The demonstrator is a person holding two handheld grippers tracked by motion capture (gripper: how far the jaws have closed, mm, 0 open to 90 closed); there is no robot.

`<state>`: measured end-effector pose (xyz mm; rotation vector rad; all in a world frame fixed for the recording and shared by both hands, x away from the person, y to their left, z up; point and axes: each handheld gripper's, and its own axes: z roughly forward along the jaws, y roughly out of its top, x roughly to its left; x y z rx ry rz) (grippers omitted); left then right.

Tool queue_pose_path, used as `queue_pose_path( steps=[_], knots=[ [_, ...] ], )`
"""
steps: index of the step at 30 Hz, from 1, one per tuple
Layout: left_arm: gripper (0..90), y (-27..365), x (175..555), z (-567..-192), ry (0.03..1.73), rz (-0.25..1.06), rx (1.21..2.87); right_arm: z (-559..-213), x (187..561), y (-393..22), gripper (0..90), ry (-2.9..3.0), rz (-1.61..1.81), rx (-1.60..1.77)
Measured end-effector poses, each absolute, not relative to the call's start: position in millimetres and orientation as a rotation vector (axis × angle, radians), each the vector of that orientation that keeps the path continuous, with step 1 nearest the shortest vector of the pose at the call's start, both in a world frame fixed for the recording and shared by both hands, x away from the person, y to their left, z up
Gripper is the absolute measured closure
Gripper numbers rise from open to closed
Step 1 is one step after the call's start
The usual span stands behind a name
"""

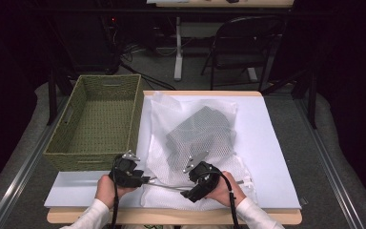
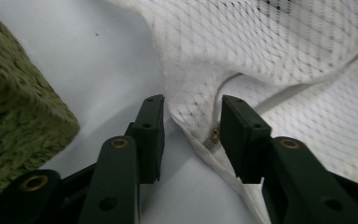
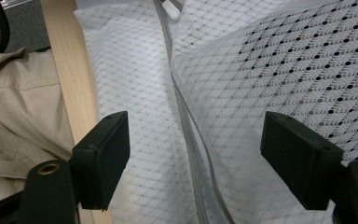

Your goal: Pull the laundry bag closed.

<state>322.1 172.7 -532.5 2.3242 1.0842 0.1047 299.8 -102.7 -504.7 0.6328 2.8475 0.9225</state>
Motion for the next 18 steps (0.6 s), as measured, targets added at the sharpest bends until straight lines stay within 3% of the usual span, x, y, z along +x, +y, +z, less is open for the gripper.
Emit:
queue_pose_path(
  steps=[11,18],
  knots=[
    [72.1,170,329,-539,1.059,0.078,2.346,-506,297,-98,28.1,2.851,0.933,0.589],
    [87.5,163,327,-540,0.966,0.075,2.397,-508,296,-92,31.5,2.862,0.918,0.577]
  ],
)
